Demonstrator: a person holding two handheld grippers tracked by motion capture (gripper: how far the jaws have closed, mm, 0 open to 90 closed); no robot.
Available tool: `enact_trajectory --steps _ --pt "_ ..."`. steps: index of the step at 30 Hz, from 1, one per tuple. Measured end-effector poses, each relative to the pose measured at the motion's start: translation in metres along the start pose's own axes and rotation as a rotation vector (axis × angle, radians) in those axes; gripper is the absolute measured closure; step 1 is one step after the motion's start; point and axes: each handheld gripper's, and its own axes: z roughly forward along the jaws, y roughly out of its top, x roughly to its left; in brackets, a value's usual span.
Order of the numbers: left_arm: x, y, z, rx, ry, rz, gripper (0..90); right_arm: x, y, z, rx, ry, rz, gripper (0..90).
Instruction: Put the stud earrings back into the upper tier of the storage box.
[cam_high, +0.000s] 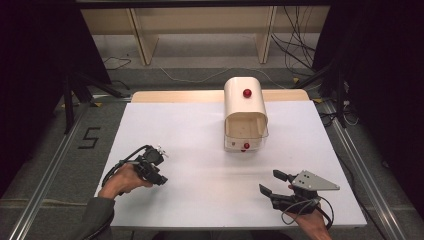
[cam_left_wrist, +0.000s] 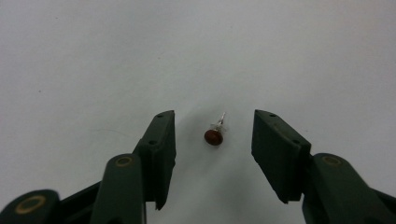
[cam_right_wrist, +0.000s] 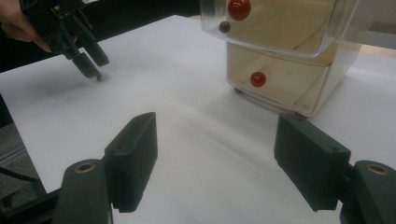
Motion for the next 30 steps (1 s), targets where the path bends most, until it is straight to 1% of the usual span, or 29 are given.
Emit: enact_trajectory --steps 3,5,8,11,14,15,17,19,21,22,24,26,27,29,30 --pt "-0.001 0.0 0.004 0.012 0.0 0.01 56.0 0.0 0.0 0.0 0.001 0.002 -0.002 30.8" --pt "-0.002 0.0 0.007 0.023 -0.004 0.003 59.1 0.0 0.0 0.001 0.002 0.002 -0.002 30.8" --pt "-0.001 0.001 0.009 0.029 0.006 0.011 63.7 0.0 0.0 0.001 0.003 0.002 -0.001 30.8" --pt "-0.003 0.002 0.011 0.03 0.013 0.007 67.0 0.0 0.0 0.001 0.004 0.003 -0.003 30.8" --pt "-0.005 0.004 0.014 0.042 0.003 0.002 70.0 0.001 0.0 0.001 0.006 0.006 -0.003 30.8" --pt "-0.004 0.005 0.015 0.046 0.006 0.008 71.1 0.001 0.0 0.001 0.007 0.007 -0.004 30.8" --pt "-0.003 0.005 0.015 0.045 0.001 -0.003 73.1 0.001 0.0 0.002 0.008 0.008 -0.005 30.8" --pt "-0.003 0.006 0.015 0.048 0.0 -0.003 75.4 0.001 -0.001 0.002 0.009 0.009 -0.004 30.8" --pt "-0.005 0.006 0.015 0.051 -0.003 -0.007 78.4 0.001 -0.001 0.002 0.012 0.008 -0.005 30.8" --pt "-0.005 0.006 0.015 0.051 0.002 -0.002 78.9 0.001 -0.001 0.002 0.014 0.008 -0.005 30.8" --pt "-0.004 0.007 0.015 0.054 0.0 -0.008 79.4 0.001 -0.001 0.002 0.013 0.009 -0.005 30.8" --pt "-0.003 0.007 0.015 0.05 -0.003 -0.016 79.6 0.001 -0.001 0.002 0.013 0.008 -0.005 30.8" --pt "-0.003 0.007 0.014 0.047 -0.011 -0.025 79.6 0.0 -0.001 0.002 0.012 0.009 -0.005 30.8" --pt "-0.002 0.008 0.009 0.024 -0.012 -0.033 79.7 0.0 -0.001 0.002 0.012 0.008 -0.004 30.8" --pt "0.0 0.008 0.005 0.002 -0.011 -0.04 79.7 0.0 -0.001 0.002 0.011 0.008 -0.004 30.8"
